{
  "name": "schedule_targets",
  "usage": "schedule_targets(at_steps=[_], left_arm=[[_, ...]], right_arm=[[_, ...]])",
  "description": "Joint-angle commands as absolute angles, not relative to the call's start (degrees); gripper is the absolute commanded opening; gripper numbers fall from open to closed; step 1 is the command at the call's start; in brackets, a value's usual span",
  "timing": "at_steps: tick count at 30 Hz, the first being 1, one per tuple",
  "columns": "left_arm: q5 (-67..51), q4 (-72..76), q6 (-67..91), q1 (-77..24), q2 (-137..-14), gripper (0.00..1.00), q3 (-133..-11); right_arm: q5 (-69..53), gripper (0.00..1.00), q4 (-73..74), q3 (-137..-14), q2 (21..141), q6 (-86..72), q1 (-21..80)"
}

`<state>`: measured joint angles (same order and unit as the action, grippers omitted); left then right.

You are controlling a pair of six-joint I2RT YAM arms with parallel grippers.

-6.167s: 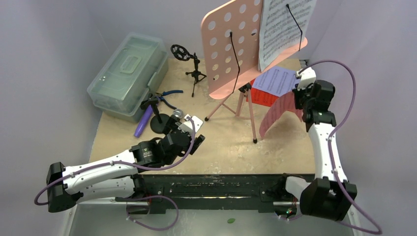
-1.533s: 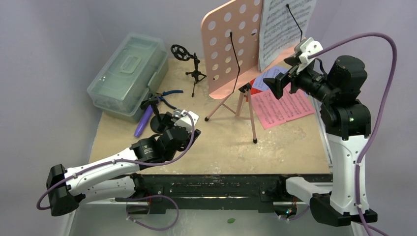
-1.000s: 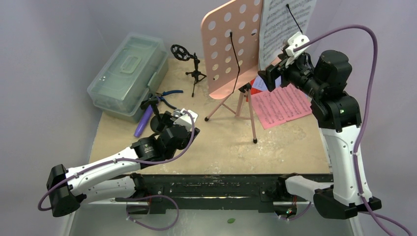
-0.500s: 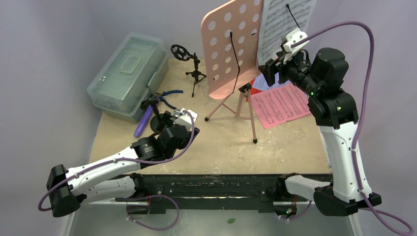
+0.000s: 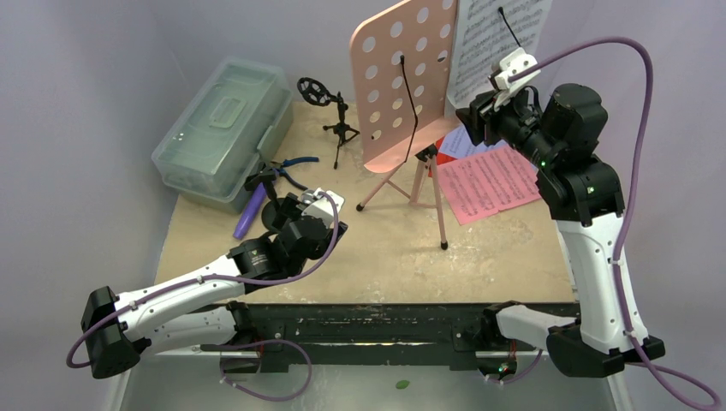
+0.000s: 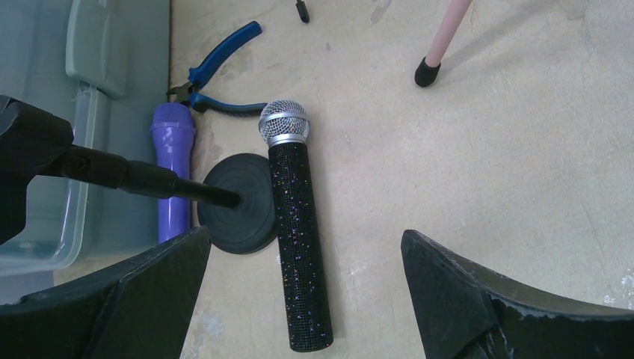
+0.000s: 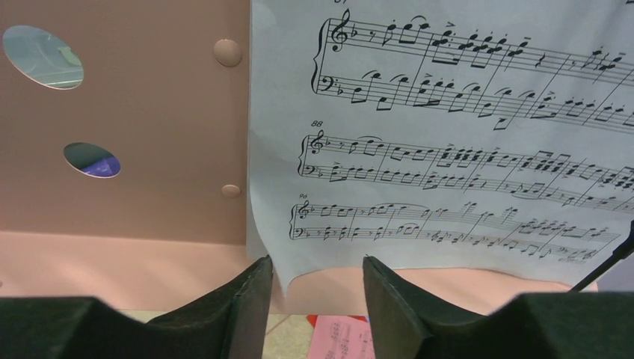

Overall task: Pack up the instrument practice props
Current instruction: Pick up the sheet music from the music stand.

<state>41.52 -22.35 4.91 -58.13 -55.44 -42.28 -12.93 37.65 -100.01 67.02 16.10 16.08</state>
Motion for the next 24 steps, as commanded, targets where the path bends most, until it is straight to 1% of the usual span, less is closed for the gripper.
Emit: schedule_targets(at_steps=[1, 7, 8, 10, 12, 18, 24], left_arm=[[41.22, -21.18, 4.51, -57.75, -55.44, 0.99, -42.28], [41.07, -21.18, 4.49, -57.7, -55.46, 0.99, -42.32], [41.05, -21.18, 4.49, -57.69, -55.46, 0.99, -42.28], [41.04, -21.14, 4.53, -57.66, -55.33, 0.99, -42.28], [41.02, -21.18, 4.49, -57.66, -55.28, 0.99, -42.28], [40.96, -21.18, 4.53, -57.66, -55.28, 0.99, -42.28], [40.96, -21.18, 4.49, -57.63, -55.2, 0.99, -42.28]], right_arm=[[-12.86, 0.46, 35.11, -100.44, 65.28, 15.67, 16.33], [-14.03, 0.27, 35.07, -99.81, 65.2, 15.85, 16.32], [-14.12, 0.25, 35.04, -99.76, 65.33, 15.92, 16.32], [-14.3, 0.24, 35.13, -99.87, 65.62, 15.93, 16.3], [-14.6, 0.25, 35.15, -99.93, 65.86, 16.01, 16.28], [-15.47, 0.37, 35.05, -99.38, 66.68, 16.26, 16.39], [-15.39, 0.45, 34.91, -98.9, 67.21, 16.41, 16.82]])
